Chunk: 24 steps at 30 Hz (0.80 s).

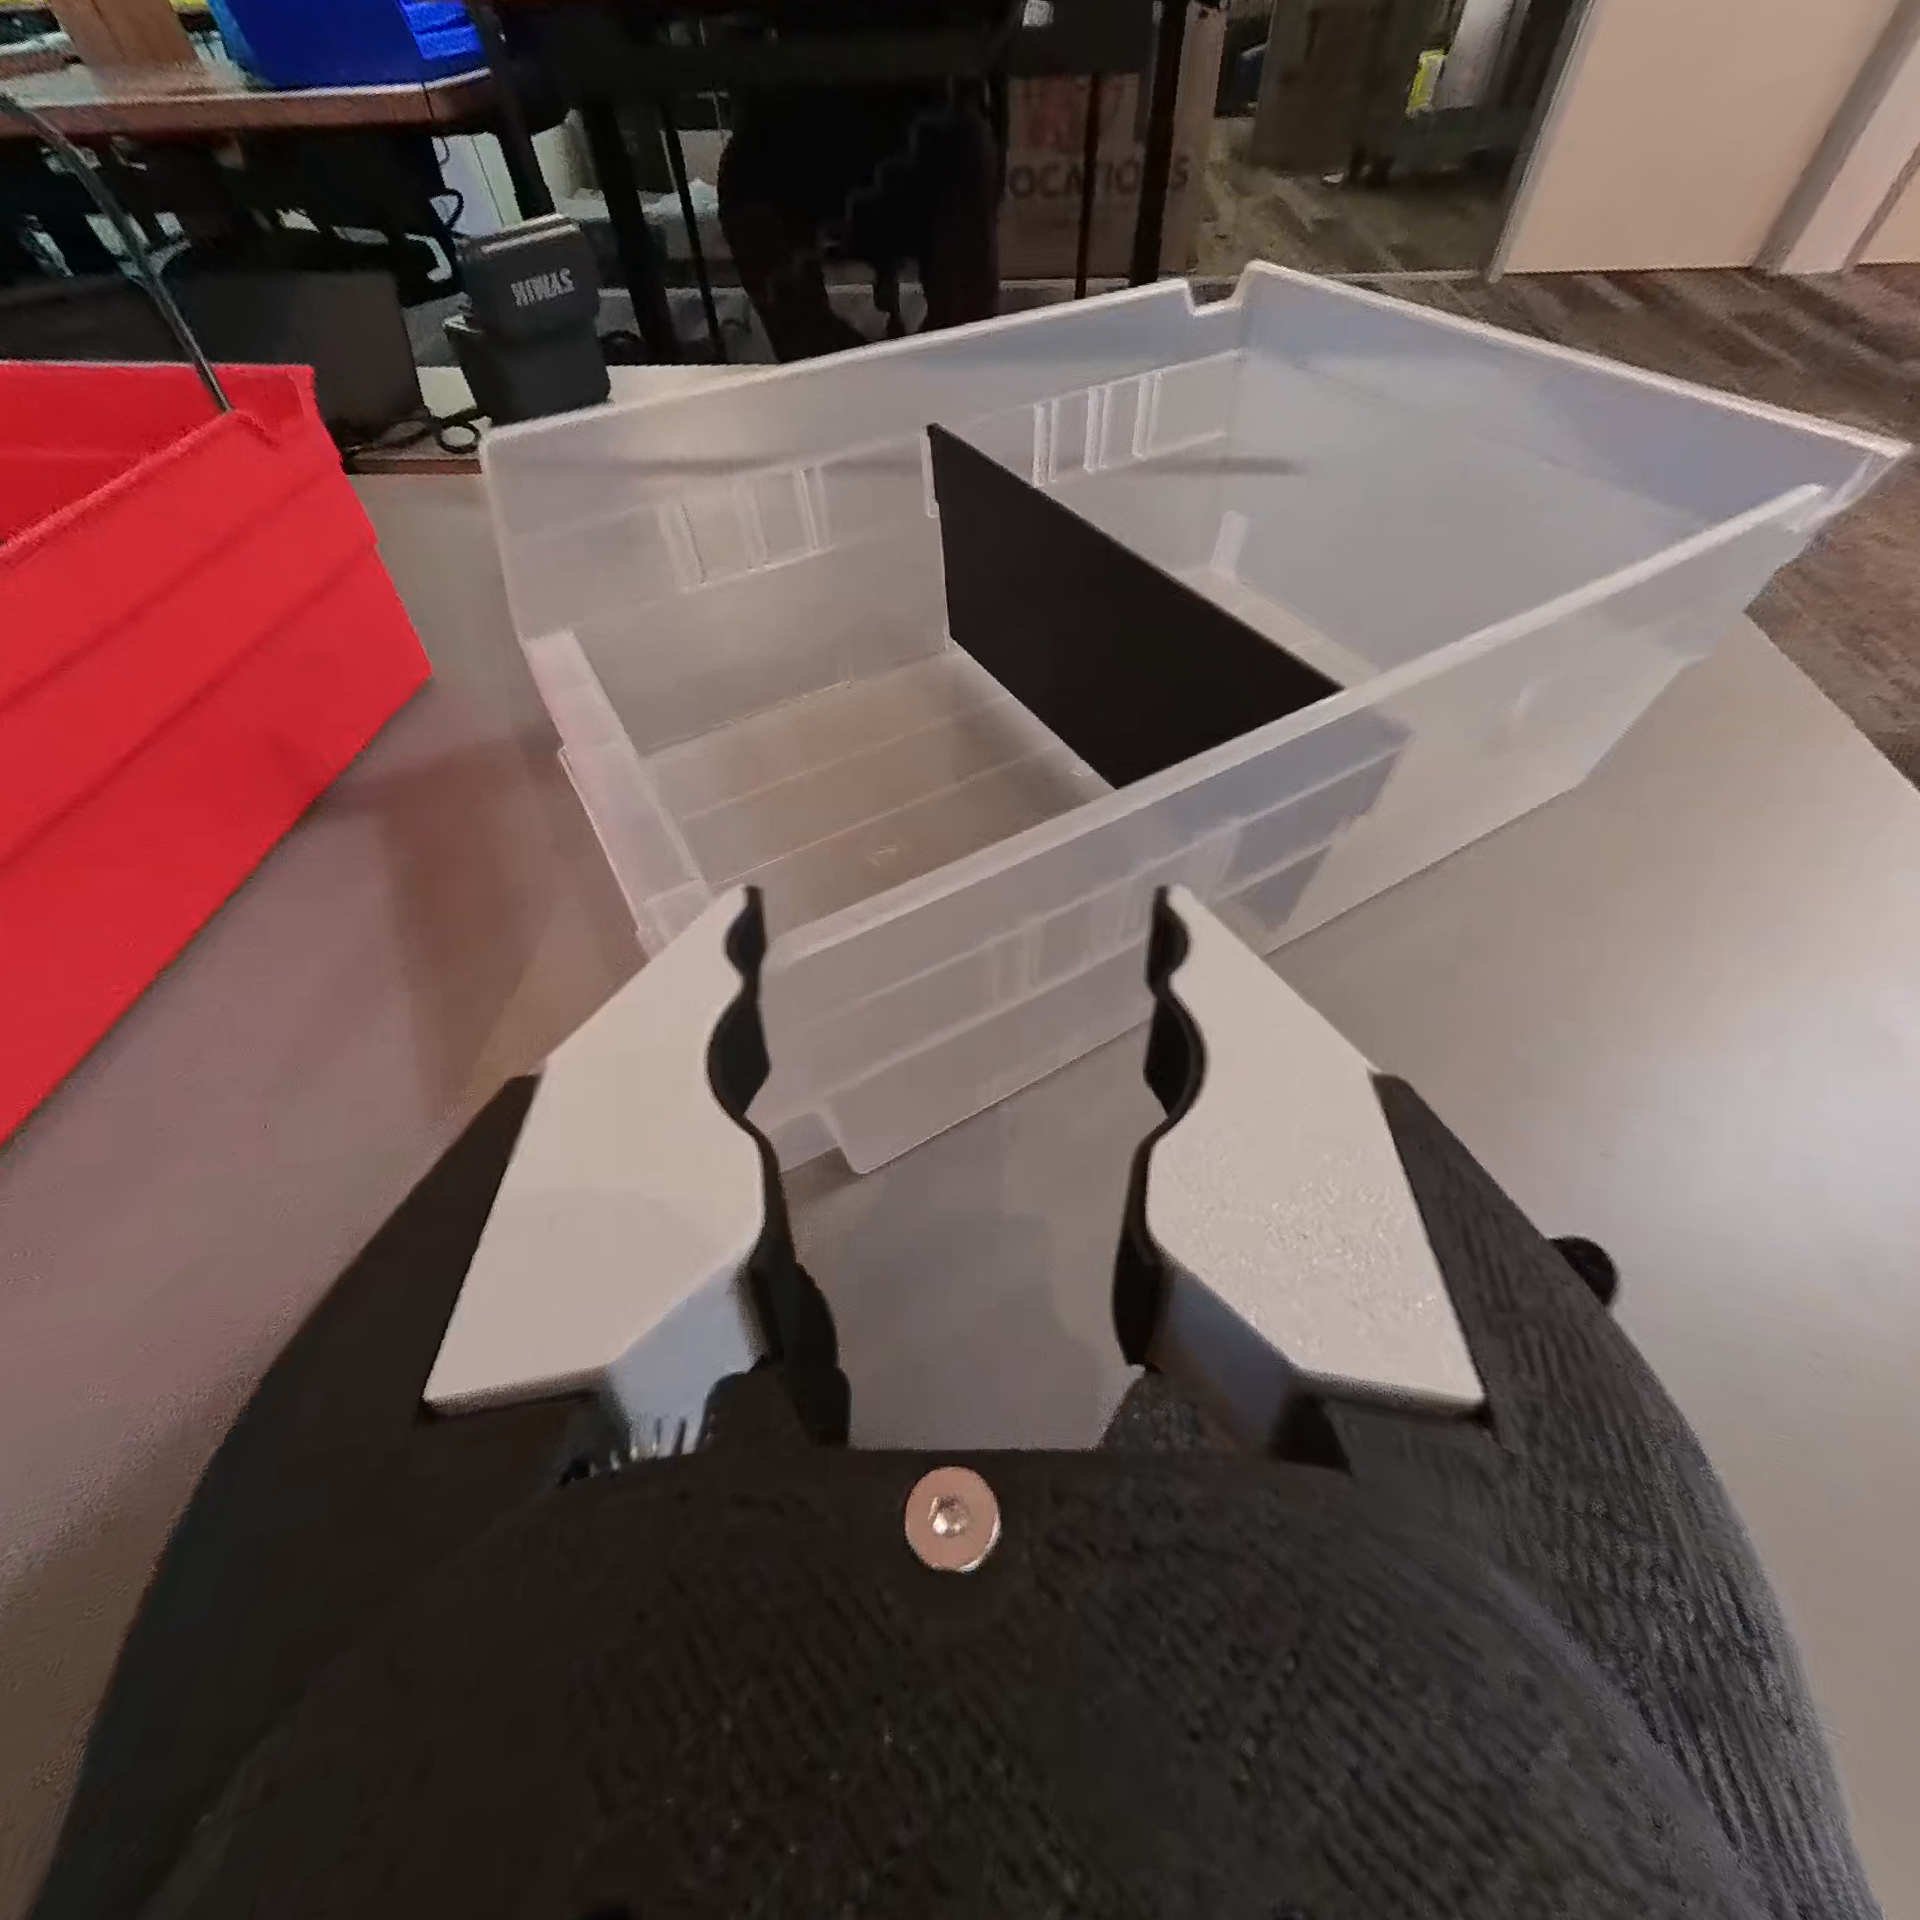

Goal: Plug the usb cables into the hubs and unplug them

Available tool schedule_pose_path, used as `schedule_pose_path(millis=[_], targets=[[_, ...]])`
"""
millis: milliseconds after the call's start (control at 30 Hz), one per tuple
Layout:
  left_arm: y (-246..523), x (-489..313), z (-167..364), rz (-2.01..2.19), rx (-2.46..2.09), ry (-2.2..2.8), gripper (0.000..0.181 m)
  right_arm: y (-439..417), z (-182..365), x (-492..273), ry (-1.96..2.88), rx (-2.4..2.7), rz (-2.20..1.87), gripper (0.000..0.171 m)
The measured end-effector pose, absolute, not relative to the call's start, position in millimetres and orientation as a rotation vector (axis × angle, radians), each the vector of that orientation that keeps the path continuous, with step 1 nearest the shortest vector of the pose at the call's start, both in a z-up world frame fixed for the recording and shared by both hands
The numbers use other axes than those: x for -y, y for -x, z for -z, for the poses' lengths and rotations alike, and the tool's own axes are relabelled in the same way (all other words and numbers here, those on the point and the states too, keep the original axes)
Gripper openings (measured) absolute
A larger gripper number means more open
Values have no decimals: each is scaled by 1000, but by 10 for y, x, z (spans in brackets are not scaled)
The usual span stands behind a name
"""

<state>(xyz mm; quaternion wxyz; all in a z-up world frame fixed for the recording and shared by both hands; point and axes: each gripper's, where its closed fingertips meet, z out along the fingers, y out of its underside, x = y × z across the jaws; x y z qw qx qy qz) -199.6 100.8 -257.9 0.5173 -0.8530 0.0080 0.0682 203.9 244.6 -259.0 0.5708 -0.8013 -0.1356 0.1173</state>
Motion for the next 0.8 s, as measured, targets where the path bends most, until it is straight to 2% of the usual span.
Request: schedule_pose_path(millis=[233, 367, 500, 800], targets=[[2125, -1015, 2578, -161, -4, 2042, 6, -2499, 2587, -2448, 1900, 281, -178, 33], [2266, -948, 2571, -142, 19, 2046, 5, -2829, 2588, -2485, 1890, 236, -163, 18], [2521, -795, 2565, -116, 70, 2051, 4, -3140, 2591, -2493, 1890, 239, -187, 9], [3376, -267, 2560, -91, 199, 2055, 2, -3518, 2596, -2297, 1880, 415, -332, 3]])
